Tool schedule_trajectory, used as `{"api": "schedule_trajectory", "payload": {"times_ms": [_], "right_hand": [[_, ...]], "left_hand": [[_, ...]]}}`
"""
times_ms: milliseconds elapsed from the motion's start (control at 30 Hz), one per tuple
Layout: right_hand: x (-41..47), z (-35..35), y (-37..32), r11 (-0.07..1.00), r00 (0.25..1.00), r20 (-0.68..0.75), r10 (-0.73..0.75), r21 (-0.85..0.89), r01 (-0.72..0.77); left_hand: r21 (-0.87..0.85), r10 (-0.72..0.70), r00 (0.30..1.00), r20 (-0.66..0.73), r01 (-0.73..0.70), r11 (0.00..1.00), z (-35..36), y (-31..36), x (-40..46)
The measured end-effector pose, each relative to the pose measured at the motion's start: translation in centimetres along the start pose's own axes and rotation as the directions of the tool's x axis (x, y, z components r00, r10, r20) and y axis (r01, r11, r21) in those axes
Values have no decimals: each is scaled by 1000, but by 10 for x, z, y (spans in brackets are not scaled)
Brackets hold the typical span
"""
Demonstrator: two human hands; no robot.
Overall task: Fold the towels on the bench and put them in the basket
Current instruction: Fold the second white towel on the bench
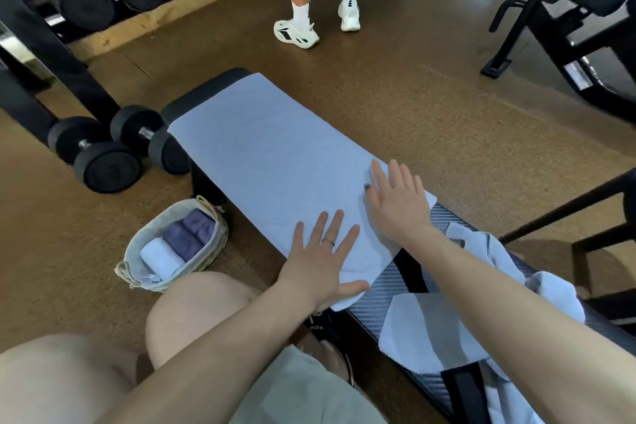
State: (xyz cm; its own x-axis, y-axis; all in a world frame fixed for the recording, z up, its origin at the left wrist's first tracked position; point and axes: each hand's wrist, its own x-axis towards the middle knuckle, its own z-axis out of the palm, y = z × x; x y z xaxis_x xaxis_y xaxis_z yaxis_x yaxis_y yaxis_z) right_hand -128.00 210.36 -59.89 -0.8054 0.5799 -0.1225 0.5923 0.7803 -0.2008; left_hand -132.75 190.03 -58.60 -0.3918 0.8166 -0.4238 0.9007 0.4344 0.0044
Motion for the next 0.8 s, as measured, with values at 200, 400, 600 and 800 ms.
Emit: {"api": "schedule_trajectory", "payload": {"times_ms": [200,400,600,800], "right_hand": [[-3,7,3,999,999,52,-4,-41,7],[-8,1,-8,996,996,-21,-82,-19,82],[-66,-4,-32,783,781,-228,-581,103,613],[-118,8,-28,576,578,25,-816,-54,816]], "left_hand": [[-39,20,999,35,-19,999,3,3,-4],[-83,-58,966,-253,39,996,-18,-18,-11],[56,210,957,-202,-202,978,-18,-41,-22],[-108,84,974,-211,-109,988,-27,-63,-21]]}}
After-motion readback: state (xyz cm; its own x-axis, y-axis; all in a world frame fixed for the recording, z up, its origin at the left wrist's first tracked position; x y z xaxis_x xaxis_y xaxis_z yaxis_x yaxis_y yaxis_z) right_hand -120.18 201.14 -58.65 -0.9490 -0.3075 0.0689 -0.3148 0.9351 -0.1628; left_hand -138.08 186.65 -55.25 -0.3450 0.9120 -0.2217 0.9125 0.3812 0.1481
